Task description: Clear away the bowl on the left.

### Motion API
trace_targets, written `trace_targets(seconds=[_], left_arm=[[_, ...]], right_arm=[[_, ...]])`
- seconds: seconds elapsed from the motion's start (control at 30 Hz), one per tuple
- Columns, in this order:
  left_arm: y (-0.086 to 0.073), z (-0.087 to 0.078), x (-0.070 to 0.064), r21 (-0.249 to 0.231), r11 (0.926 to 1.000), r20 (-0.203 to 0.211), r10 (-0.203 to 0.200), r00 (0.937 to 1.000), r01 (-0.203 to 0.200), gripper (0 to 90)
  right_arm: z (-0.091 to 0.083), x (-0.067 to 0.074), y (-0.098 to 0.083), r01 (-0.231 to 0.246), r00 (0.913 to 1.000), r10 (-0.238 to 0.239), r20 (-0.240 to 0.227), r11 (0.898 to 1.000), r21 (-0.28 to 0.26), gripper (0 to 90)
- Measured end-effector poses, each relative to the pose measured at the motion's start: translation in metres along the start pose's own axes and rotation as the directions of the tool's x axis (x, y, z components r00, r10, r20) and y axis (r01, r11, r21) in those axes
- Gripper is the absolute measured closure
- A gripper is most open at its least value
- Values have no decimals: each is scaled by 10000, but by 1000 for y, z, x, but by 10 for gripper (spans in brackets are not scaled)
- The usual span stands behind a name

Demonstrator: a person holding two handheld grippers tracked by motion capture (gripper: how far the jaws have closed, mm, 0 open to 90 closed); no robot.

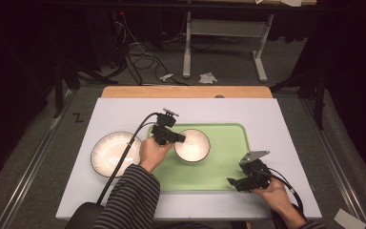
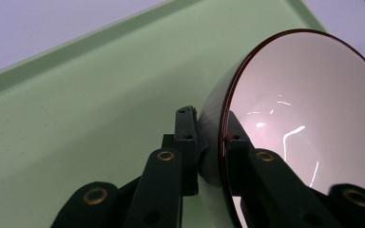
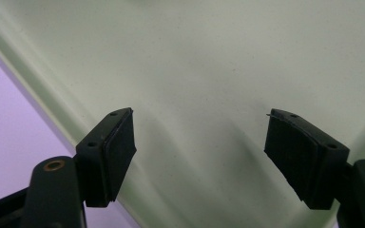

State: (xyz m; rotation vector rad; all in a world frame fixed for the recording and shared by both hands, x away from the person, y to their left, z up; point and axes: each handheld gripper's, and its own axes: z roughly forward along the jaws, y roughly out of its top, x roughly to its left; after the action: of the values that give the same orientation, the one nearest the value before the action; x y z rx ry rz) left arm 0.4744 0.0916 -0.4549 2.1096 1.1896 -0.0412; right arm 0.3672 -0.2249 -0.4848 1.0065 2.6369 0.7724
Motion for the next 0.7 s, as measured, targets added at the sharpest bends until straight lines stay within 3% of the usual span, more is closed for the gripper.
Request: trace_targets(seconds=[0.5, 0.7], left_arm=[[2, 19, 10, 0, 9980, 147, -632, 9979, 632, 815], [3, 24, 9, 99, 9982, 18, -585, 9983, 585, 815]], right_arm=[[1, 0, 0, 11, 10000, -10, -25, 10000, 38, 267], [1, 0, 0, 50, 10000, -50, -36, 9999, 89, 267]])
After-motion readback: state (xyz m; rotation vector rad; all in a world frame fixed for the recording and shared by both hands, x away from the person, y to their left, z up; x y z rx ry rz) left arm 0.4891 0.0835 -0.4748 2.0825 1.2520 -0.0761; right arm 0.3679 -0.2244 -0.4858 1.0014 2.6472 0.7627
